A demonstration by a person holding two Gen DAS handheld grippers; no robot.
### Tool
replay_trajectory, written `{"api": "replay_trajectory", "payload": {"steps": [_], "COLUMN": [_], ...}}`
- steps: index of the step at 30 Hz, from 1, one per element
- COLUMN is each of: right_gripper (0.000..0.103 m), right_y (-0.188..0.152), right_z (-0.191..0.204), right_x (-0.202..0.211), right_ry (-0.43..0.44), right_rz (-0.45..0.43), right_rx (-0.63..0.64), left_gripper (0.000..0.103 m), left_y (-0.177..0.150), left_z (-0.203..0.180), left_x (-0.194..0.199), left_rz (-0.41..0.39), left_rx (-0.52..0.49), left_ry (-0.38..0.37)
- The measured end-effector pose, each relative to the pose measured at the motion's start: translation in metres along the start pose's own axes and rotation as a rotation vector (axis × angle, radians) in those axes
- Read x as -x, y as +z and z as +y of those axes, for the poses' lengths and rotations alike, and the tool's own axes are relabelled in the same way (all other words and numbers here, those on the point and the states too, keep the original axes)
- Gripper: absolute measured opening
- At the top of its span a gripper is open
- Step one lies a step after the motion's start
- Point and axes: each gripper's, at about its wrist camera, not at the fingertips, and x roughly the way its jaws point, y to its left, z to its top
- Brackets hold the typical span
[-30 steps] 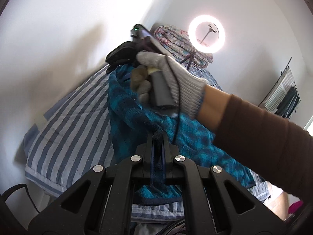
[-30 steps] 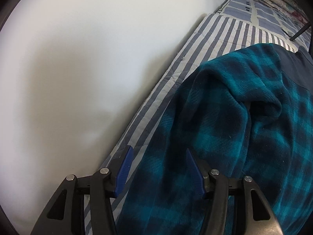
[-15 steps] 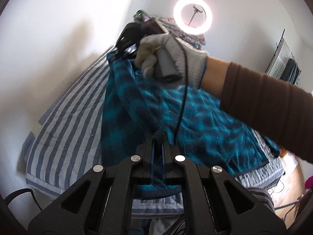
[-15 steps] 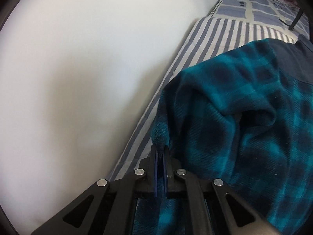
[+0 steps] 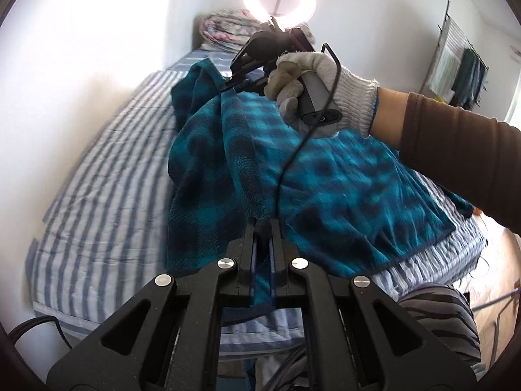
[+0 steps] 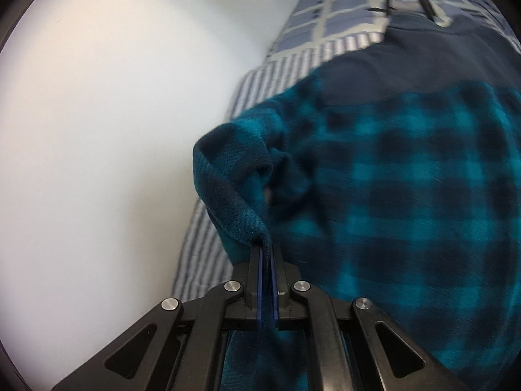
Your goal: Fold large clothes
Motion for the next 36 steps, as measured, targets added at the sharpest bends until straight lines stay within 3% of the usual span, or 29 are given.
{"api": "replay_trajectory", "payload": {"steps": [4,6,8,12,15,21,29,36], "right_gripper": [0.011,0.021,0.025,0.029,0.033,0.039,0.039,0.039], "right_y": [-0.015,-0.018,-0.017,-0.02,-0.031,-0.067,-0.091,-0.098], "right_z": [-0.029,-0.035,-0.04,-0.026,-0.007,0.017,0.054,0.092], "right_x": [0.003,0.011,0.027,0.077,0.12,0.196,0.134,0.045], "right_ry": [-0.124,-0.132,-0.113,-0.061,-0.037,0.038,-0.054,-0.096], "right_rz": [0.032,0.027,-0.005,-0.055,-0.095,-0.16,-0.073,0.048], "right_rx": [-0.005,-0.011,-0.007,0.056,0.129,0.224,0.379,0.441], "left_gripper": [0.007,0.027,0.04,0.041,0.041,0.041,0.041,0.038], "left_y": [-0.002,-0.003,-0.005,-0.011,-0.017,-0.033,-0.037,-0.039], "left_z": [-0.013,-0.017,-0.018,-0.004,0.016,0.062,0.072,0.074], "left_x": [-0.004,0.001,0.013,0.039,0.048,0.028,-0.009,-0.019], "left_rz": [0.044,0.056,0.037,0.02,0.022,0.076,0.115,0.125], "left_rx": [-0.02,-0.023,-0.016,0.044,0.119,0.339,0.433,0.461], "left_ry": [-0.023,-0.051,-0.068,-0.086,-0.055,-0.091,-0.147,-0.167]}}
